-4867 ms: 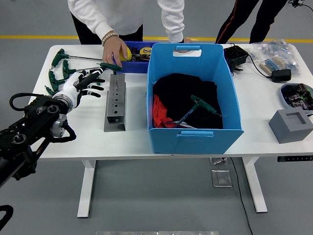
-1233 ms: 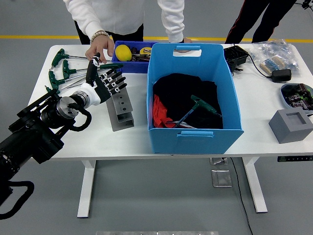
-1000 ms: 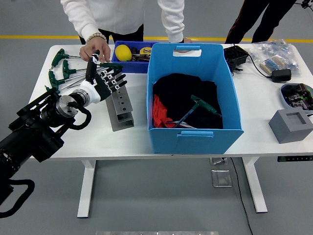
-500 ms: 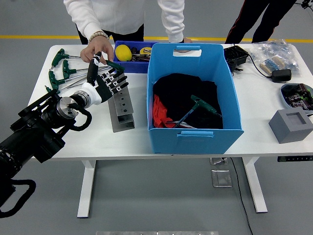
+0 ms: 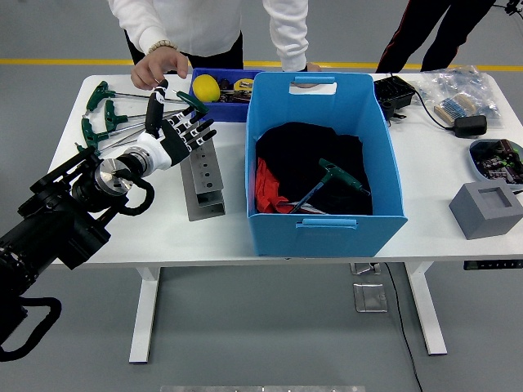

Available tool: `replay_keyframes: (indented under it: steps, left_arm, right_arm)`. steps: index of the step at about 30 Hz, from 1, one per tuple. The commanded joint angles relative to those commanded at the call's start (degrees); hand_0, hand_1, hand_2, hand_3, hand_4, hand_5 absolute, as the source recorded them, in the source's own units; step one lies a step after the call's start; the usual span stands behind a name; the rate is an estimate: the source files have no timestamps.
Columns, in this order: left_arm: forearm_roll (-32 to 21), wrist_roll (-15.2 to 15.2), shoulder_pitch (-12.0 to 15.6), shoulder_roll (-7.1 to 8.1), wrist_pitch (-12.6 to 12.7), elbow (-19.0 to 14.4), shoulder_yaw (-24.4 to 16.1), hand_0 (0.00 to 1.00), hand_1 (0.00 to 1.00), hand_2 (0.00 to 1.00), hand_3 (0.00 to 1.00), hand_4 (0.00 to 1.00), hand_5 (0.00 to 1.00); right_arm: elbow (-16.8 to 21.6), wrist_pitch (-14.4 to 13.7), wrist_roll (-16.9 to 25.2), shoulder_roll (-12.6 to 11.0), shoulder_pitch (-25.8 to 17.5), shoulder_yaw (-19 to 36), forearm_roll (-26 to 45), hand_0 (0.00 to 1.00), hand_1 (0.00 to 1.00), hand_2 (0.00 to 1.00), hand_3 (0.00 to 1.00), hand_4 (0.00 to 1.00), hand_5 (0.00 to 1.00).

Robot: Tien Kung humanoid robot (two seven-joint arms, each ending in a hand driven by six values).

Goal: Lift tool from toolbox,place it in box,lift tool from toolbox,place it in box

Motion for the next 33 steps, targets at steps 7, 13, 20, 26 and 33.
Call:
replay_keyframes:
  steps: [7, 13, 20, 26, 33]
  left_arm:
    - [0.91, 0.27, 0.55, 0.07, 0.17, -2.44, -0.5, 0.564, 0.682, 0.81, 0.822, 0.897, 0.977]
    - [2.01, 0.69, 0.88, 0.54, 0.58, -5.32, -1.57, 0.57, 0.687, 0.81, 0.817, 0.895, 0.976]
    - [3.37, 1.69, 0.79, 1.35, 2.03, -9.09, -2.73, 0.565, 0.689, 0.812, 0.811, 0.891, 0.974]
    - [3.9, 2.17, 0.13, 2.61, 2.92, -11.87, -3.49, 0.569, 0.69, 0.809, 0.806, 0.888, 0.971]
    - [4.31, 2.38, -0.72, 3.63, 3.45, -13.95, -4.78, 0.576, 0.692, 0.809, 0.802, 0.885, 0.969]
  right_arm:
    - [0.0, 0.08, 0.01, -0.04, -0.54, 0.07, -0.23, 0.626, 0.617, 0.699, 0.54, 0.794, 0.584]
    - [0.0, 0.2, -0.03, -0.09, -1.19, 0.63, -0.74, 0.626, 0.616, 0.7, 0.54, 0.795, 0.583]
    - [0.0, 0.36, -0.21, -0.08, -1.89, 1.82, -2.03, 0.626, 0.616, 0.699, 0.54, 0.795, 0.583]
    - [0.0, 0.45, -0.45, -0.01, -2.49, 3.22, -3.29, 0.626, 0.616, 0.699, 0.539, 0.794, 0.583]
    - [0.0, 0.56, -0.62, 0.01, -2.78, 4.24, -4.19, 0.627, 0.615, 0.699, 0.539, 0.794, 0.583]
